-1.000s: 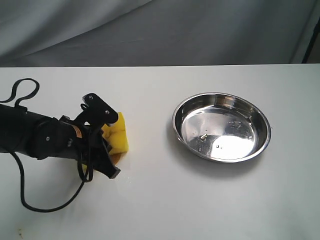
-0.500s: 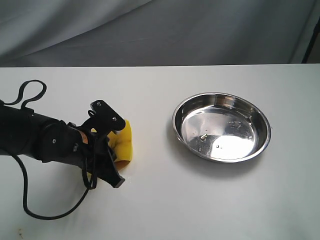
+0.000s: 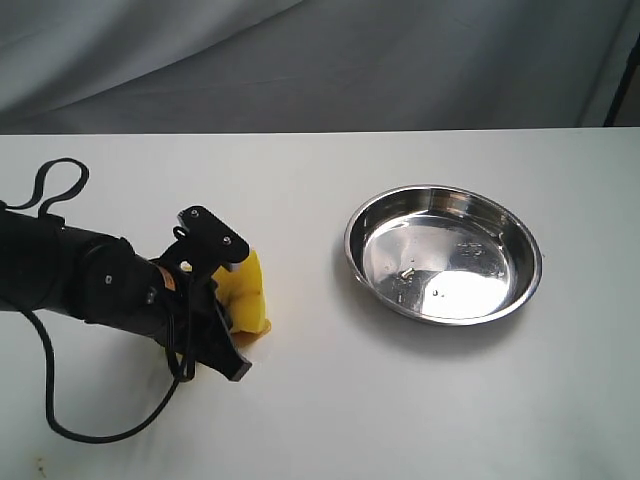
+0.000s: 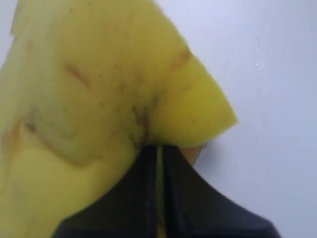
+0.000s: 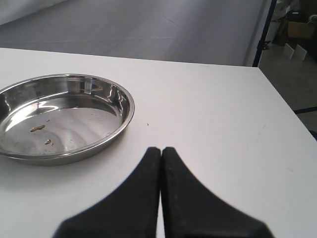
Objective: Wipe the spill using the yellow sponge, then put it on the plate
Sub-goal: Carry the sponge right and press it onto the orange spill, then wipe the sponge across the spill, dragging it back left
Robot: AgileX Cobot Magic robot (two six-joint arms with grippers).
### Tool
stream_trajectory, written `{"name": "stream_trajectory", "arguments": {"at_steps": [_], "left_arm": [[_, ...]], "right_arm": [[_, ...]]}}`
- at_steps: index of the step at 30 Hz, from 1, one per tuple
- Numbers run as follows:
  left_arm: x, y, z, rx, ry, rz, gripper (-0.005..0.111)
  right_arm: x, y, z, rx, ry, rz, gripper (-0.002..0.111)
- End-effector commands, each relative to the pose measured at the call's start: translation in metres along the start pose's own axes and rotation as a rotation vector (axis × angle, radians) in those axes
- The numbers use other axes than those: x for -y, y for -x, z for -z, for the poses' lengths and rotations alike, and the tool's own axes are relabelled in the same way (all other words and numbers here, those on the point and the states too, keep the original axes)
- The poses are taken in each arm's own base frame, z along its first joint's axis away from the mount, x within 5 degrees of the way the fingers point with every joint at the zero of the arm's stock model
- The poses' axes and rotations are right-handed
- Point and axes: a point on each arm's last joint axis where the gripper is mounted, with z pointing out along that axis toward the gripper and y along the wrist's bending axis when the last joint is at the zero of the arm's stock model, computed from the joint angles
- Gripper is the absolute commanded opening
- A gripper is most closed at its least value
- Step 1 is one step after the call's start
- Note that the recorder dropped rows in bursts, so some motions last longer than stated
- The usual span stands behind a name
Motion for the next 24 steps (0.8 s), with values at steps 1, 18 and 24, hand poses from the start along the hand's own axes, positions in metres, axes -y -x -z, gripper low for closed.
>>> {"name": "stream_trajectory", "arguments": {"at_steps": [1, 18, 24], "left_arm": [[0.001, -0.002, -0.002, 0.019, 0.012, 0.0, 0.0], [-0.021, 0.02, 0.024, 0.261, 0.13, 0.027, 0.0], [-0.032, 0.016, 0.046, 0.241, 0.13, 0.063, 0.0]], "right_arm": [[0.0, -0.001, 0.0, 0.007, -0.001, 0.002, 0.0], [0.0, -0.001, 0.0, 0.007, -0.001, 0.002, 0.0], [0.0, -0.001, 0.0, 0.007, -0.001, 0.002, 0.0]]}}
